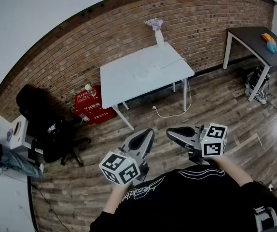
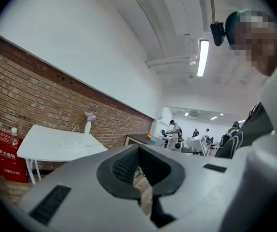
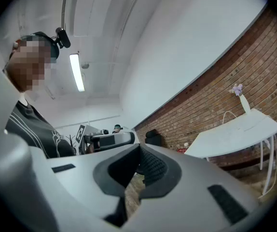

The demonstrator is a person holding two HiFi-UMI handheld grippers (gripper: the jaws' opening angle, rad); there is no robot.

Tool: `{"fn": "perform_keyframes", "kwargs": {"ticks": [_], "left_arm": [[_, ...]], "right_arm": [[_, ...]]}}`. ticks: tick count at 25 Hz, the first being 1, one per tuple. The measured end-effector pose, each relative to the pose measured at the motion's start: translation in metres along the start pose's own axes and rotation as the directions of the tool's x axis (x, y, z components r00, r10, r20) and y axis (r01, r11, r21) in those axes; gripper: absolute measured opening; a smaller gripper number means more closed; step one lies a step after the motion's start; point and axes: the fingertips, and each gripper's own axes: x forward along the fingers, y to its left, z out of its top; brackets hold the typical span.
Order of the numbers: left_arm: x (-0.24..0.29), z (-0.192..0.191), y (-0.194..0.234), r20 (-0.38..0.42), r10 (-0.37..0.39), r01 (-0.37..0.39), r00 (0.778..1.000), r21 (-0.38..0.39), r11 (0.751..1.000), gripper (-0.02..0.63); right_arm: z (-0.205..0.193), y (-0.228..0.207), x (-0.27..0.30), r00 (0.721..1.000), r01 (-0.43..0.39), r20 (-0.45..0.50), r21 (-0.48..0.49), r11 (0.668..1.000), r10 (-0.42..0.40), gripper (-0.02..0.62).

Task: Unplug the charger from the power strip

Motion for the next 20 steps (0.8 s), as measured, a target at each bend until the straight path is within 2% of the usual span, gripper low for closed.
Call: {"fn": "perform_keyframes", "kwargs": {"ticks": [10, 15, 20], "left_arm": [[0.016, 0.003, 0.012, -0.003, 0.011, -0.011, 1.000, 0.007, 1.000, 0.005], [0.041, -0.006, 0.014, -0.020, 0.011, -0.011, 1.000, -0.024, 1.000, 0.005], [0.076, -0.019, 0.003, -0.041, 0.001, -0.002, 0.999, -0.032, 0.999, 0.005]], "right_arm": [[0.009, -0.018, 0.003, 1.000, 0.004, -0.005, 0.019, 1.000, -0.004, -0.003], [0.003, -0.039, -0.013, 0.999, 0.029, -0.030, 0.055, 0.998, -0.027, -0.003], [0.002, -0.057, -0.040, 0.998, 0.043, -0.045, 0.011, 0.999, -0.043, -0.003]]}}
